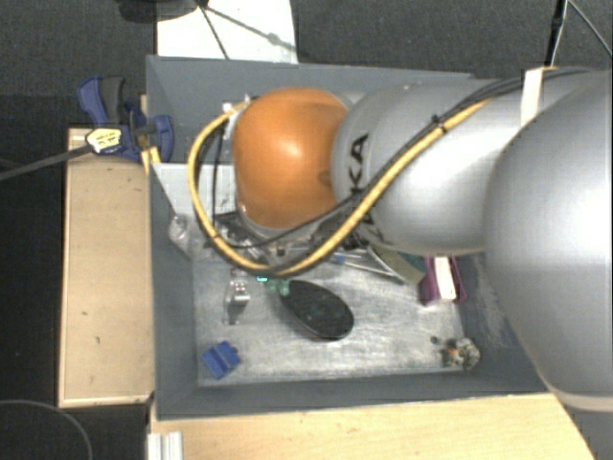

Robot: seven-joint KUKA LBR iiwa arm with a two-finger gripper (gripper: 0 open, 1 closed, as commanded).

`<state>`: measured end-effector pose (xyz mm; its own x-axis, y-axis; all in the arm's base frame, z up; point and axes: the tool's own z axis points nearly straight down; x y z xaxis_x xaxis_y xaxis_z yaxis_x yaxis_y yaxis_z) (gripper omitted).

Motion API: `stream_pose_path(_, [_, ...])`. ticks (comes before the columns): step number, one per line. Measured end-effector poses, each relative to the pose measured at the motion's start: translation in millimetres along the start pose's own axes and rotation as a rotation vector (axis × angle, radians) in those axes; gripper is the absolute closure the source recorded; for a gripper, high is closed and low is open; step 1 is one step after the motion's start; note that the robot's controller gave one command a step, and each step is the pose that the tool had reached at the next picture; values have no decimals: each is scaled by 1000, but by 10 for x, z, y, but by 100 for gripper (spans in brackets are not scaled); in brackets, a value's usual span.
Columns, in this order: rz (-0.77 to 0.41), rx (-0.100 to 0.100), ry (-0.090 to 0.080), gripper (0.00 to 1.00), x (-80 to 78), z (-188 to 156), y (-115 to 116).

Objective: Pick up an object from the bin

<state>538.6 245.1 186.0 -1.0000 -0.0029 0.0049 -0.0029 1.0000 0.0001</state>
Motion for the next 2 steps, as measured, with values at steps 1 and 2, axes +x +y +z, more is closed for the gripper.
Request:
stream_pose_path(1, [-392,-1,-12,0,488,1159,-105])
stream_pose_path(2, [-79,1,-4,0,599,855,-348])
